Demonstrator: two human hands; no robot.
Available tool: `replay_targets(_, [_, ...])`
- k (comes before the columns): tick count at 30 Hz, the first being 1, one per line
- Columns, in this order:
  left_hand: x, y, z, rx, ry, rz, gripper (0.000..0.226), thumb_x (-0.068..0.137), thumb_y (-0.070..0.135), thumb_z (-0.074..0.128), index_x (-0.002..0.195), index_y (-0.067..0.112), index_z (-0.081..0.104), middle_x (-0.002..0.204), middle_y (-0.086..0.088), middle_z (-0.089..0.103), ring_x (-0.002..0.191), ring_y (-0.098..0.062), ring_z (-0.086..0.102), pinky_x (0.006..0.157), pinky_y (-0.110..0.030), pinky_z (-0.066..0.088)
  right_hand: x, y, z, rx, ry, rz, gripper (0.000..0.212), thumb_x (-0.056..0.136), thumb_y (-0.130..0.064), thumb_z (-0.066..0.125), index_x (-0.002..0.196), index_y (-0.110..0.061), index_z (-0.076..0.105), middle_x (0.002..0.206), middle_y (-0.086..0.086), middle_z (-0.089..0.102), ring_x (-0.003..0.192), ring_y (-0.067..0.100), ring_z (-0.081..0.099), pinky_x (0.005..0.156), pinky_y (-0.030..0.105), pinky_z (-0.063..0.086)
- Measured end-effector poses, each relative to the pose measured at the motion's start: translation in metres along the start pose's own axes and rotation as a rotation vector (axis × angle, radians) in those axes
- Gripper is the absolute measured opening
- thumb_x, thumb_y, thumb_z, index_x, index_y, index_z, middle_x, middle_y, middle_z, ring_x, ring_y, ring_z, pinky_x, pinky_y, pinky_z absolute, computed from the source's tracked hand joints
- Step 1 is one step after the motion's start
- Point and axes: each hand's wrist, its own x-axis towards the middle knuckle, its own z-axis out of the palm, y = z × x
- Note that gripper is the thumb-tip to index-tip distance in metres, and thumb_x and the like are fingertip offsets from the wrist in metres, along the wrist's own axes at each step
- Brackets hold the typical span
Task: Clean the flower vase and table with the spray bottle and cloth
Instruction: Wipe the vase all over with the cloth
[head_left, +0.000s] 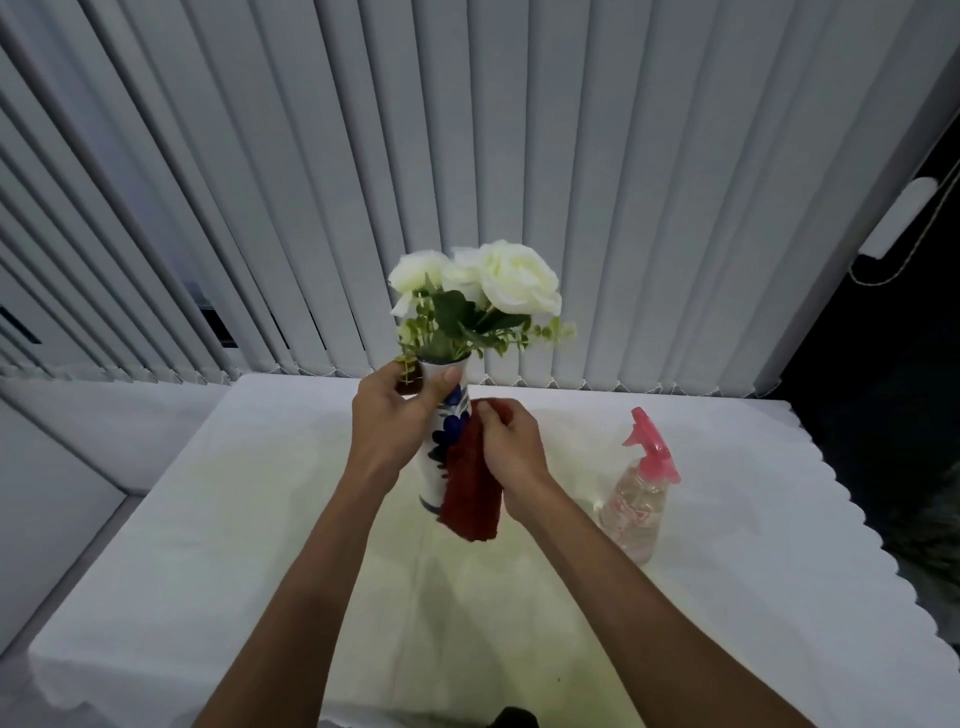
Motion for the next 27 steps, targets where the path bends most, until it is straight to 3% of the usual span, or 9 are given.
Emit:
replay_targets(5, [-0.005,-0.009,-0.003,-0.024,0.000,-0.016,0.027,0.081,0.038,0.080,0.101,0.019,0.078,0.089,0.002,0.079,0.086,-0.014,0.074,0.077,-0.032,0.060,-0.005,-0.029,0.012,0.203,-0.041,-0.142,0.016,0.104,-0.027,0.058,0.117,-0.021,0.065,0.112,0.000,0.075,0.103,0.017,0.071,0.094,0.034,0.057])
replay_targets(8, [-0.003,-0.002,0.001,-0.051,0.008,0.004,0.021,0.083,0.033,0.079,0.101,0.021,0.076,0.089,0.001,0.079,0.085,-0.012,0.073,0.075,-0.026,0.057,-0.004,-0.024,0.007,0.068,0.013,-0.190,0.017,0.105,-0.031,0.054,0.118,-0.027,0.064,0.106,-0.010,0.070,0.096,0.006,0.066,0.085,0.026,0.052])
replay_targets(10, [-0.001,0.004,0.002,-0.085,0.002,0.000,0.020,0.086,0.031,0.077,0.101,0.018,0.077,0.092,-0.004,0.079,0.093,-0.022,0.073,0.083,-0.035,0.059,0.001,-0.008,0.000,0.046,0.044,-0.049,0.017,0.104,-0.029,0.056,0.113,-0.022,0.068,0.109,-0.002,0.073,0.098,0.017,0.069,0.088,0.031,0.054])
replay_targets(12, [0.001,0.007,0.000,-0.091,-0.017,-0.005,0.021,0.087,0.031,0.075,0.100,0.015,0.077,0.091,-0.003,0.079,0.096,-0.025,0.072,0.089,-0.044,0.059,0.004,0.009,-0.004,0.146,0.005,0.204,0.021,0.096,-0.018,0.062,0.112,-0.009,0.073,0.112,0.016,0.078,0.106,0.036,0.073,0.094,0.044,0.060])
replay_targets(15, [0.004,0.009,-0.002,-0.099,-0.076,-0.010,0.027,0.088,0.030,0.073,0.105,0.010,0.076,0.094,-0.002,0.079,0.100,-0.025,0.072,0.091,-0.043,0.058,0.002,0.027,-0.008,0.374,-0.014,0.434,0.029,0.088,-0.005,0.064,0.113,0.004,0.076,0.111,0.028,0.077,0.102,0.044,0.074,0.094,0.055,0.060])
replay_targets(18, [0.008,0.011,-0.003,-0.174,-0.082,-0.037,0.029,0.087,0.027,0.072,0.111,0.010,0.074,0.093,0.003,0.080,0.091,-0.012,0.074,0.080,-0.027,0.058,0.002,0.030,-0.009,0.431,-0.049,0.507,0.027,0.091,-0.007,0.064,0.113,0.002,0.077,0.108,0.022,0.078,0.093,0.038,0.073,0.082,0.048,0.063])
replay_targets(20, [0.010,0.012,-0.001,-0.254,-0.040,-0.055,0.031,0.088,0.023,0.071,0.116,0.010,0.070,0.090,0.007,0.079,0.083,-0.004,0.074,0.073,-0.017,0.057,0.004,0.030,-0.008,0.423,-0.064,0.544,0.030,0.089,-0.006,0.066,0.115,0.003,0.077,0.115,0.023,0.078,0.107,0.041,0.073,0.092,0.052,0.061])
replay_targets(24, [0.004,0.012,0.008,-0.394,0.046,-0.127,0.049,0.084,0.027,0.075,0.125,0.013,0.051,0.082,0.007,0.079,0.077,-0.006,0.075,0.068,-0.021,0.059,0.010,0.034,-0.003,0.439,-0.066,0.584,0.034,0.083,0.002,0.070,0.116,0.006,0.076,0.116,0.025,0.077,0.114,0.042,0.072,0.097,0.056,0.059])
replay_targets(27, [-0.001,0.011,0.011,-0.344,0.073,-0.081,0.055,0.079,0.036,0.076,0.119,0.017,0.044,0.084,0.006,0.079,0.080,-0.008,0.076,0.078,-0.031,0.062,0.017,0.042,-0.003,0.492,-0.036,0.581,0.040,0.074,0.001,0.076,0.114,0.005,0.077,0.112,0.025,0.078,0.109,0.043,0.074,0.092,0.060,0.060])
